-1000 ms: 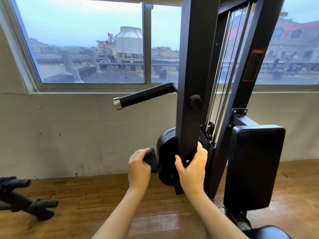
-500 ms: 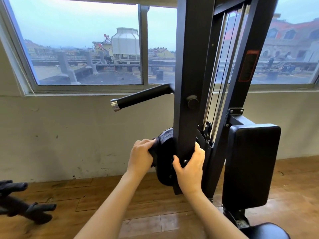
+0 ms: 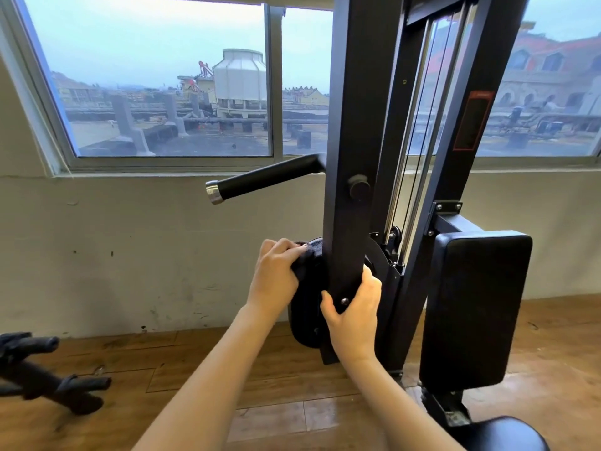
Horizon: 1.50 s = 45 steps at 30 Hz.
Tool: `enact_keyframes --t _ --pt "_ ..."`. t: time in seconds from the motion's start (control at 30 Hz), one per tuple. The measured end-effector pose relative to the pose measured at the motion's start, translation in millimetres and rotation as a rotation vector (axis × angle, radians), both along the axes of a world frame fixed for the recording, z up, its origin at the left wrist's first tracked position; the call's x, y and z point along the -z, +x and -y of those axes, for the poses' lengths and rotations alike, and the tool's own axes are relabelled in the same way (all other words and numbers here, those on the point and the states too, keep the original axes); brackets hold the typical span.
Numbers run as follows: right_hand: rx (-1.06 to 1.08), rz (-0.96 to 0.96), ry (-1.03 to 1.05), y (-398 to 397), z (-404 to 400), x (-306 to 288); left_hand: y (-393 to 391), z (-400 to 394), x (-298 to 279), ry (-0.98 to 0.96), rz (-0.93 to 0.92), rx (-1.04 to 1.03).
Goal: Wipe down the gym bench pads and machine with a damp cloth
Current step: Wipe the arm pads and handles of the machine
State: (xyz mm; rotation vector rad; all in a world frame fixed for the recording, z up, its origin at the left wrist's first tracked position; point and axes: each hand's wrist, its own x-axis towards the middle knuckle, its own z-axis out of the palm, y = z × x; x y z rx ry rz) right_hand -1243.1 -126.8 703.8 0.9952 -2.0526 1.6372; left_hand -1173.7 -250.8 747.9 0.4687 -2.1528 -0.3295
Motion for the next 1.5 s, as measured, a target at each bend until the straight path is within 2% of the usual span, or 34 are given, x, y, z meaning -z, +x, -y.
enact_keyframes --t 0.2,0.3,0.43,0.5,0.53,0.63,0.7,0.77,0.87,0.93,1.03,1.1,1.17,1.27,1.4,1.5 --pt "-0.001 -0.016 -0.037 2 1 -1 16 -17 46 0.432 0.001 -0.144" --pt "-0.013 0.014 -0.033 3 1 -2 18 -30 40 0.522 0.033 -0.199" --pt "-0.066 0.021 -0.073 4 -4 -1 35 -27 23 0.768 0.266 -0.125" --pt "-0.150 0.095 -0.124 4 -7 -3 43 -30 13 0.852 0.245 -0.078" --pt "-0.212 0.162 -0.148 3 -9 -5 44 -37 6 0.857 0.159 -0.050" --pt "-0.410 0.379 -0.214 -1 -17 -14 35 -72 -25 0.759 -0.149 0.028" --pt "-0.545 0.560 -0.274 -10 -24 -22 23 -89 -38 0.617 -0.225 0.025" --pt "-0.643 0.719 -0.305 -22 -34 -30 13 -99 -38 0.468 -0.322 -0.073" --pt "-0.782 0.713 -0.325 -37 -51 -44 1 -122 -25 0.172 -0.553 -0.127" --pt "-0.940 0.684 -0.322 -42 -60 -49 -17 -141 -16 0.033 -0.561 -0.077" --pt "-1.106 0.788 -0.314 -62 -73 -54 -52 -155 -10 0.101 -0.448 -0.076" --pt "-1.092 0.788 -0.233 -81 -80 -54 -66 -154 -10 0.169 -0.376 -0.115" --pt "-0.995 0.746 -0.177 -103 -81 -50 -71 -153 -11 0.093 -0.325 -0.154" --pt "-0.801 0.751 -0.218 -131 -72 -46 -71 -151 -9 -0.043 -0.418 -0.311" --pt "-0.644 0.732 -0.249 -151 -56 -47 -81 -134 -2 0.160 -0.459 -0.494" --pt "-0.645 0.645 -0.205 -154 -45 -49 -92 -121 9 0.171 -0.370 -0.572"
